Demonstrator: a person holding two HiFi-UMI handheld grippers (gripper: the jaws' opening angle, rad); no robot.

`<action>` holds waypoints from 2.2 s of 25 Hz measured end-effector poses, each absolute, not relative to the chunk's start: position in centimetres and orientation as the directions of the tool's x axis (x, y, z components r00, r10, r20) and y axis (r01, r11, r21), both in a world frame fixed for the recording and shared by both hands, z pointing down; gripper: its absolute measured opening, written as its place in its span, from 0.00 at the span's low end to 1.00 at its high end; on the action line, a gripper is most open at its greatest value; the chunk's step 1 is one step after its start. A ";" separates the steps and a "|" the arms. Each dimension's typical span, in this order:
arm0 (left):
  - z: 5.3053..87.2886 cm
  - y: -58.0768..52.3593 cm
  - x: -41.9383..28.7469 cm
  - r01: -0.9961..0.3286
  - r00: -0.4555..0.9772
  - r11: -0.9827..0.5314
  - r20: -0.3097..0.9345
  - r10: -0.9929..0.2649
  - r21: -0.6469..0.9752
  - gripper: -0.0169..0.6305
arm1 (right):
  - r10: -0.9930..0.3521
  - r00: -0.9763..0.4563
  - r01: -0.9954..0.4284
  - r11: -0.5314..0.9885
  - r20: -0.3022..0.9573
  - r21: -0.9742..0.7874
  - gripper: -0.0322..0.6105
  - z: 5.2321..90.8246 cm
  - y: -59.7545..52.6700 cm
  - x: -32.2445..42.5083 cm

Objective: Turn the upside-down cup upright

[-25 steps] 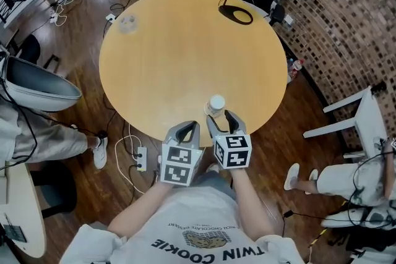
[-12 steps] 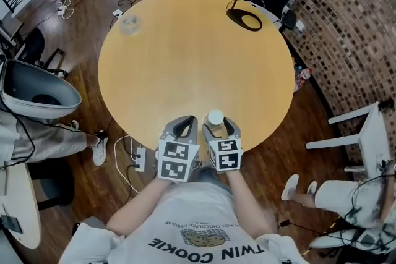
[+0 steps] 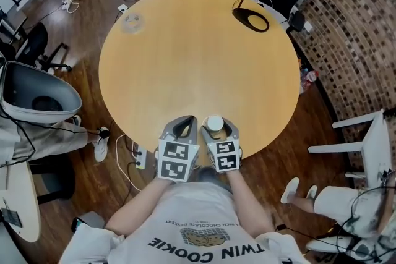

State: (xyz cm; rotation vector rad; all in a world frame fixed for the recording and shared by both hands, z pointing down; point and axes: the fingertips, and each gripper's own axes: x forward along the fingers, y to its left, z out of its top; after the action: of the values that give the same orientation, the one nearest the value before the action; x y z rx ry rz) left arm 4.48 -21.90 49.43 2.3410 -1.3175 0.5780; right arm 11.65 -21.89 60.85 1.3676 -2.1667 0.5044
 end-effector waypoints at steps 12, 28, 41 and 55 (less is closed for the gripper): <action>49.7 -21.9 3.8 -0.866 0.483 -0.472 0.517 -0.707 0.164 0.04 | -0.634 -0.289 -0.542 0.726 0.717 0.423 0.52 59.5 -21.7 11.1; 50.0 -21.2 1.4 -0.878 0.470 -0.442 0.503 -0.726 0.184 0.04 | -0.323 0.005 0.081 0.944 0.947 0.321 0.52 62.5 -19.6 11.2; 49.9 -21.4 0.9 -0.891 0.449 -0.415 0.501 -0.739 0.187 0.04 | -0.239 -0.037 0.144 0.960 0.970 0.242 0.52 63.0 -21.3 8.1; 49.7 -21.3 0.5 -0.900 0.430 -0.396 0.507 -0.747 0.181 0.04 | -0.272 -0.158 0.079 0.955 0.949 0.287 0.52 62.3 -20.8 7.2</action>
State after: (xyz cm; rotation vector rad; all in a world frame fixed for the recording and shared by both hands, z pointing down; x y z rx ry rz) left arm 0.46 -21.31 49.73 2.2607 -1.3949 0.4851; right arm 7.20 -20.85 62.34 0.1464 -1.7042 -0.3099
